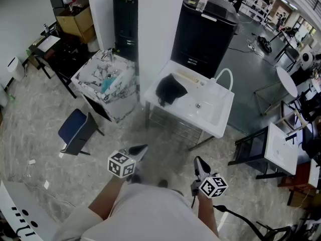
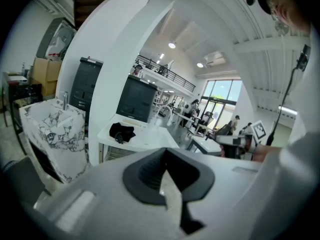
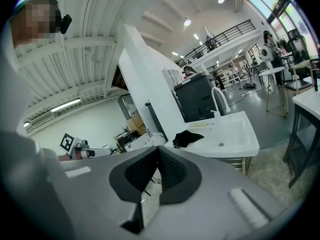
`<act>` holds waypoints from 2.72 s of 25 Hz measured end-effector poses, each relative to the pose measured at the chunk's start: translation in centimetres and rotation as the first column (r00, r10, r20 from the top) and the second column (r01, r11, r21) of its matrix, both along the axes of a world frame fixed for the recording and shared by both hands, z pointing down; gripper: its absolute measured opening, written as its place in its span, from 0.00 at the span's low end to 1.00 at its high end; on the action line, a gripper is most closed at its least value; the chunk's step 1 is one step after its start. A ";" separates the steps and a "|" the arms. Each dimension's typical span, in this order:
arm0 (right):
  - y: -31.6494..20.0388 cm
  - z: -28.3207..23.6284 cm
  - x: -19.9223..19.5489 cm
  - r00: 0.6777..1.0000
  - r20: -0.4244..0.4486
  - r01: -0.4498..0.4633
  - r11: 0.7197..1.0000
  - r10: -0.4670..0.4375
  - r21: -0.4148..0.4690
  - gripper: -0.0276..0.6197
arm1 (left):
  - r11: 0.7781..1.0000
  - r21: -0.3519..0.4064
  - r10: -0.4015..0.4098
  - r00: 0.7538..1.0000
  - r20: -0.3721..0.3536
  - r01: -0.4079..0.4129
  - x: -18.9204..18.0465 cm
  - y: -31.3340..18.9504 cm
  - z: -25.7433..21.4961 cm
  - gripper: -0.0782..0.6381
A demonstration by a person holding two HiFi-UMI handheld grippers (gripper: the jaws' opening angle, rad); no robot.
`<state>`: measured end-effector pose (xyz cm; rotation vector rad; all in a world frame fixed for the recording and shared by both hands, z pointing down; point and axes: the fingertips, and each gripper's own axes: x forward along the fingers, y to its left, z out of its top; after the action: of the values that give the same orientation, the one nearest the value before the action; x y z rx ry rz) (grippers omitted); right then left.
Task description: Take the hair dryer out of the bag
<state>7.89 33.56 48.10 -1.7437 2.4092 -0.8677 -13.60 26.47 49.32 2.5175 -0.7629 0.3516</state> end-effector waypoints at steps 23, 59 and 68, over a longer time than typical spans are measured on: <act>-0.4 0.4 -4.2 1.000 0.012 -0.024 1.000 0.024 -0.008 0.05 | 0.999 -0.028 0.032 0.999 -0.002 -0.032 -3.1 -0.3 1.0 0.11; -9.9 3.8 -9.6 1.000 -0.011 0.001 0.997 -0.002 -0.075 0.05 | 0.997 -0.068 0.020 0.999 0.030 -0.018 -8.5 -8.8 3.4 0.11; -17.9 3.9 -5.1 0.998 -0.004 0.061 0.995 -0.062 -0.083 0.05 | 0.996 -0.077 -0.039 0.998 0.051 0.043 -4.8 -15.6 3.4 0.11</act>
<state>2.81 15.67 52.04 -1.7094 2.4776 -0.9848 -18.45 10.91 52.71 2.4251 -0.8026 0.4227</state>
